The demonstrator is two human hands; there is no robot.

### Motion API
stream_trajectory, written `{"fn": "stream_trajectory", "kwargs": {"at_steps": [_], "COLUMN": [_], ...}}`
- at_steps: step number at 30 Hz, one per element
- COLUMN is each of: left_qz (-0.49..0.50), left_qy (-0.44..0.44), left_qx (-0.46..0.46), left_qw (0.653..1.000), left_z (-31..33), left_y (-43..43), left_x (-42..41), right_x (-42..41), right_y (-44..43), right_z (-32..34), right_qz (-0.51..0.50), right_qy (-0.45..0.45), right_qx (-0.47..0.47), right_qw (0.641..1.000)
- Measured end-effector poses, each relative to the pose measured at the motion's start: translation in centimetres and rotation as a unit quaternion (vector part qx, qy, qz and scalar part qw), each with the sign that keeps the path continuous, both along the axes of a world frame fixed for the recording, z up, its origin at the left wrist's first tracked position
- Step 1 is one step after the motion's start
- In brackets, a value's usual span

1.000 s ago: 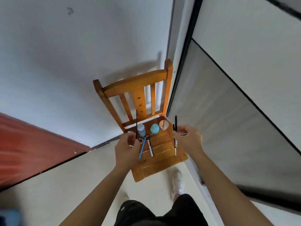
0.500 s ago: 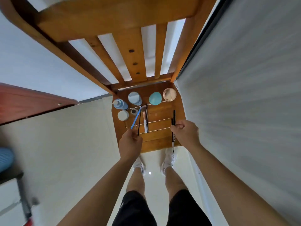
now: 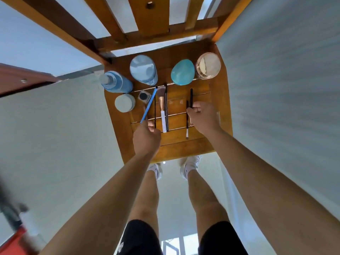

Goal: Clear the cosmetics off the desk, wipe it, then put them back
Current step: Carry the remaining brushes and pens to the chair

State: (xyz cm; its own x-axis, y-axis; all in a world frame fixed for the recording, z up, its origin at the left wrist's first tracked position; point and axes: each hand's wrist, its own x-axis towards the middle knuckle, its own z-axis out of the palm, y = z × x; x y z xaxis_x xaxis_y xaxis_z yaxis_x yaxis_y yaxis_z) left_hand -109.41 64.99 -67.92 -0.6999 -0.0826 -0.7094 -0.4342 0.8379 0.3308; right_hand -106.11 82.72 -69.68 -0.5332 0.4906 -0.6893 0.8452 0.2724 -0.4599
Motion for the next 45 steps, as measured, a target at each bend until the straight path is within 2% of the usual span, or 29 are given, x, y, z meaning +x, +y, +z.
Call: {"fn": "stream_trajectory", "kwargs": {"at_steps": [6,12,16,21,23,26,31,37,41,45], "left_qz": [-0.004,-0.030,-0.060,-0.062,-0.041,0.021,0.106,0.202,0.251,0.287], "left_qy": [0.019,0.086,0.178,0.309,0.356,0.397,0.451,0.561,0.603,0.586], "left_qx": [0.009,-0.001,0.020,-0.009,-0.030,-0.059,-0.106,-0.143,-0.206,-0.318], "left_qw": [1.000,0.996,0.982,0.949,0.933,0.916,0.880,0.790,0.729,0.688], "left_z": [0.6,5.1,12.1,23.7,28.1,34.1,43.5,54.7,59.8,62.0], "left_y": [-1.3,-2.4,-3.5,-5.0,-6.0,-7.7,-13.0,-26.0,-37.9,-49.7], "left_x": [0.0,-1.2,-2.2,-2.6,-1.8,0.4,5.2,12.8,23.0,37.6], "right_x": [0.5,0.8,-0.3,-1.8,-2.1,-1.9,-1.3,1.2,6.2,15.0], "right_y": [-0.1,0.1,0.1,-0.8,-2.2,-5.4,-12.1,-24.1,-37.3,-53.2], "right_z": [0.7,5.5,12.7,24.4,28.6,33.7,43.5,55.5,60.1,62.3], "right_qz": [0.022,0.023,0.044,0.091,0.123,0.207,0.364,0.421,0.442,0.488], "right_qy": [-0.016,-0.009,0.062,0.216,0.269,0.293,0.389,0.551,0.641,0.672], "right_qx": [0.039,0.060,0.110,0.162,0.161,0.144,0.113,0.058,0.022,-0.038], "right_qw": [0.999,0.998,0.991,0.959,0.942,0.922,0.839,0.718,0.627,0.555]}}
